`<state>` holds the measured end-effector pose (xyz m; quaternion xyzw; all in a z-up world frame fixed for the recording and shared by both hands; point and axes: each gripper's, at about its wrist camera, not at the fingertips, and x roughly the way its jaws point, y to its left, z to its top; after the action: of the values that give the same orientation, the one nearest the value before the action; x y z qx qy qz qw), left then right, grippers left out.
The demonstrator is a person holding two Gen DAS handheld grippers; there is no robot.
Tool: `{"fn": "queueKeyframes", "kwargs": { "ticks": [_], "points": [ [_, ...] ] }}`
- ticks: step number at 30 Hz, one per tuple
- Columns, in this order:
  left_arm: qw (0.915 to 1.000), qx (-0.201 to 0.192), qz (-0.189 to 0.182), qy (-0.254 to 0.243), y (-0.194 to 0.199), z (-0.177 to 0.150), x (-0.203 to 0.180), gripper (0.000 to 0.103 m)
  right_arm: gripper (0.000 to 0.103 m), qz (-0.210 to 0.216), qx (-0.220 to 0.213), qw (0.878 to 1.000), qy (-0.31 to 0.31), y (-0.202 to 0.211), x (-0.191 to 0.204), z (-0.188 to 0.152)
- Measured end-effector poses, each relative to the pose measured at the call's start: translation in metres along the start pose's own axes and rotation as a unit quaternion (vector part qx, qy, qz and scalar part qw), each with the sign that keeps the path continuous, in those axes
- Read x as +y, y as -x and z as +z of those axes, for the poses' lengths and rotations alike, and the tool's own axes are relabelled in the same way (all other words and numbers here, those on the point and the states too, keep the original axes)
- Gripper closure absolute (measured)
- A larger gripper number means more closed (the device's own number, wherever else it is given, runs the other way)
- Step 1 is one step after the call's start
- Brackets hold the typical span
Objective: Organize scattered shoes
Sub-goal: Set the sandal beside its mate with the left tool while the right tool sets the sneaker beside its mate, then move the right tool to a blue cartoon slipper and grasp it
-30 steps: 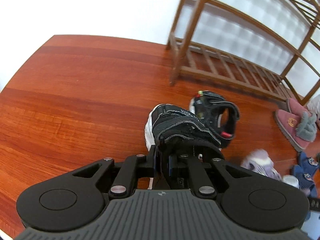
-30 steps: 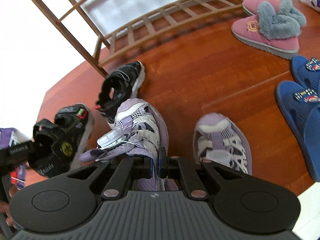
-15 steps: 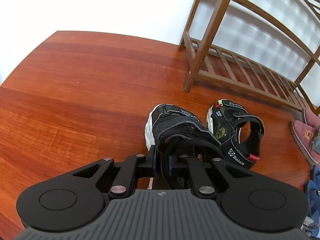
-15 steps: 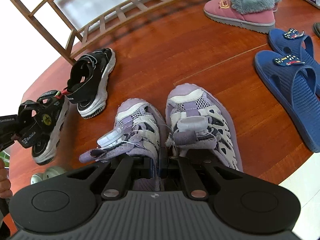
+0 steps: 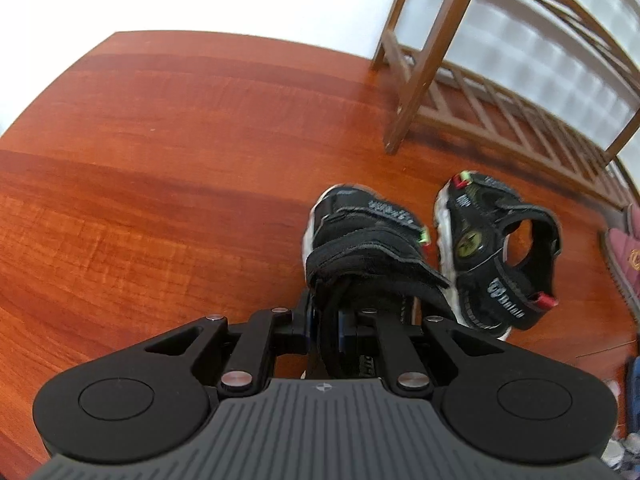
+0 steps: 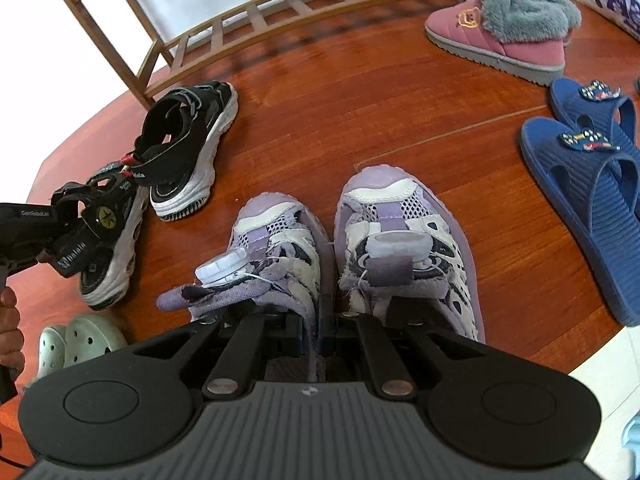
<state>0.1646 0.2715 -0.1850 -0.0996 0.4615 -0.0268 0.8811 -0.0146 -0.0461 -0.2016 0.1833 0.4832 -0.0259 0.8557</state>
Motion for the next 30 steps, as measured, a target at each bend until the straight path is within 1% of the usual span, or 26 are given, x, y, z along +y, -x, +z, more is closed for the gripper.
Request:
{"fn": "queueKeyframes", "kwargs": {
  "ticks": [2,4,6,7,8,9,12,15,18,20,25,30],
  "points": [
    [1.0000,0.002,0.000,-0.002,0.000,0.000,0.000,0.088,0.087,0.000,0.002,1.000,0.004,0.000,0.001,0.000],
    [0.9999,0.009,-0.007,-0.002,0.000,0.001,0.001,0.082,0.084,-0.001,0.003,1.000,0.010,0.003,0.003,0.001],
    [0.9999,0.011,-0.012,-0.002,0.001,0.002,0.001,0.062,0.077,-0.001,0.002,1.000,0.013,0.005,0.004,0.000],
    [0.9999,0.007,-0.012,-0.008,0.002,0.002,0.001,0.058,0.071,-0.001,-0.001,1.000,0.017,0.009,0.006,0.000],
    [0.9999,0.006,-0.010,-0.012,0.003,0.002,0.000,0.050,0.066,-0.001,-0.003,1.000,0.022,0.012,0.008,-0.001],
    [0.9998,0.009,-0.008,-0.016,0.005,0.002,-0.001,0.045,0.064,-0.004,-0.005,1.000,0.030,0.014,0.011,-0.002],
    [0.9996,0.017,-0.013,-0.017,0.010,0.002,-0.001,0.042,0.058,-0.010,-0.013,0.999,0.050,0.023,0.018,-0.004],
    [0.9993,0.021,-0.016,-0.027,0.019,0.003,-0.002,0.039,0.057,-0.010,-0.017,0.998,0.057,0.031,0.020,-0.005],
    [0.9988,0.017,-0.016,-0.044,0.027,0.001,-0.003,0.036,0.056,-0.006,-0.021,0.998,0.058,0.044,0.017,-0.007],
    [0.9981,0.012,-0.013,-0.059,0.036,-0.002,-0.005,0.035,0.050,-0.003,-0.025,0.998,0.060,0.052,0.016,-0.008],
    [0.9974,0.005,-0.015,-0.070,0.057,-0.006,-0.009,0.034,0.048,0.003,-0.042,0.997,0.063,0.078,0.008,-0.010],
    [0.9966,-0.004,-0.016,-0.081,0.076,-0.007,-0.022,0.034,0.045,0.004,-0.058,0.996,0.067,0.098,-0.003,-0.005]
  ]
}}
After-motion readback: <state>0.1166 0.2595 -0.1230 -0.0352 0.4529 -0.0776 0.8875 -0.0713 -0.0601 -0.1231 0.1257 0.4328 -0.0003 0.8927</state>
